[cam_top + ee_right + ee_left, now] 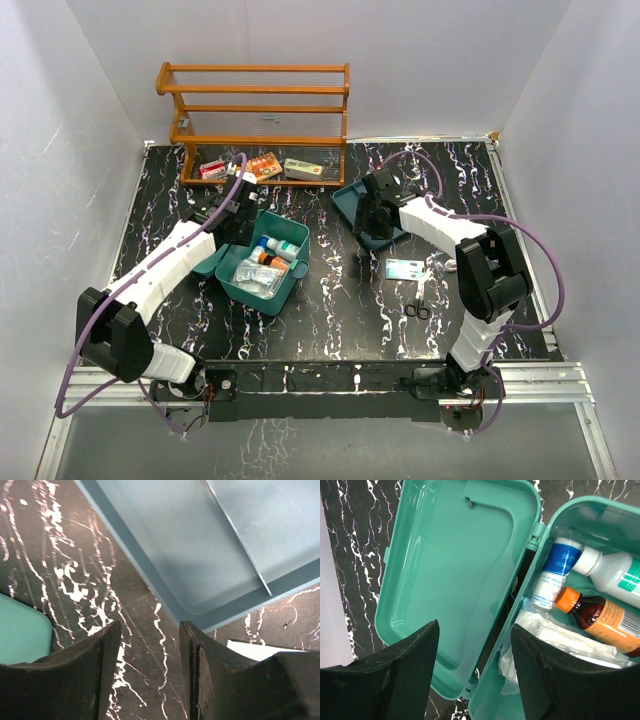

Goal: Organize the medicine kit

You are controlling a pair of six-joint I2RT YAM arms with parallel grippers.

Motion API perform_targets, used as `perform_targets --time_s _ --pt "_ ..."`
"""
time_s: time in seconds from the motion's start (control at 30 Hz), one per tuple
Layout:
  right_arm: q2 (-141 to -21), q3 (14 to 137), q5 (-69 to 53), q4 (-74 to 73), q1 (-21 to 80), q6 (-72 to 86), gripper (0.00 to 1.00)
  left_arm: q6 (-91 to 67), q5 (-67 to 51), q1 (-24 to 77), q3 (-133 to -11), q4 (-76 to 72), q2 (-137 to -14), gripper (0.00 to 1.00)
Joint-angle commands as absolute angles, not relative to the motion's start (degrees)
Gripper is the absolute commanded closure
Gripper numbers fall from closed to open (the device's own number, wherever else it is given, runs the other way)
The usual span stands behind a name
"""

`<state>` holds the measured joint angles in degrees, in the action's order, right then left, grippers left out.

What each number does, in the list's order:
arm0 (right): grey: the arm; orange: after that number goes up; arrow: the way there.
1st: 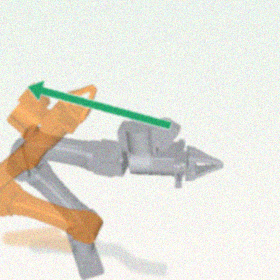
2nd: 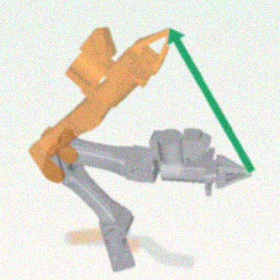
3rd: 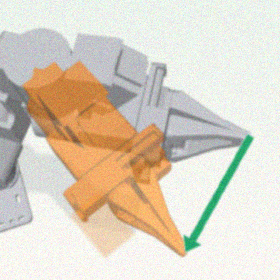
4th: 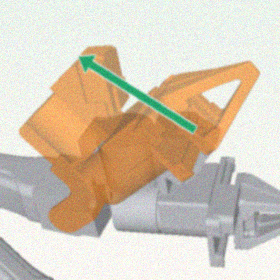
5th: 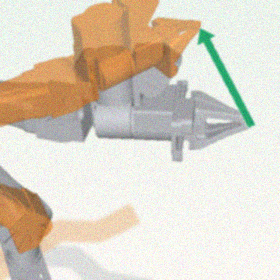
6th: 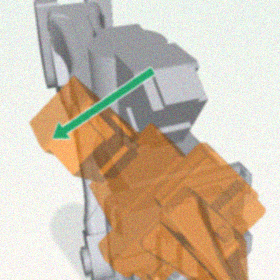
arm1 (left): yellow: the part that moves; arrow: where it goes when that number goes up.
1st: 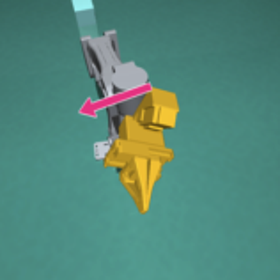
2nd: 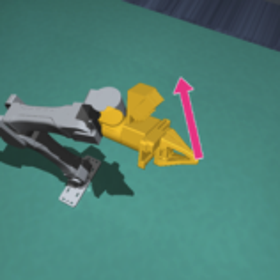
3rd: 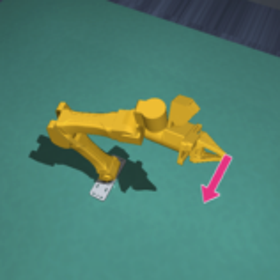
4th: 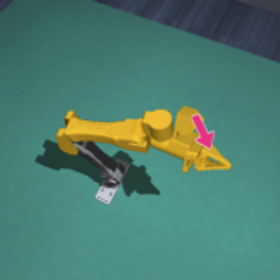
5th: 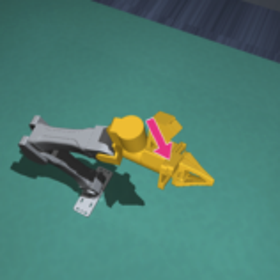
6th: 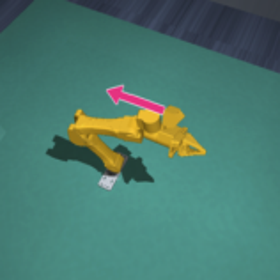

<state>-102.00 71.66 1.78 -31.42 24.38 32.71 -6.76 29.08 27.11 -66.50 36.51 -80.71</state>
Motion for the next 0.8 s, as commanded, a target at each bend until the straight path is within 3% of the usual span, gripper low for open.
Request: perform_targets --time_s 0.0,0.37,0.77 --pt "-97.8 76.3 10.3 -30.5 26.4 34.7 0.52 -8.2 28.2 26.8 -70.2 38.3 -76.4 0.42" --pt "-110.9 82.1 6.6 -29.1 26.4 30.1 0.39 -12.6 23.7 26.8 -72.9 38.8 -73.6 0.38" --pt "-110.6 78.8 -8.7 -31.1 27.8 31.0 0.42 -15.7 21.2 26.7 -72.7 37.5 -70.2 0.35"
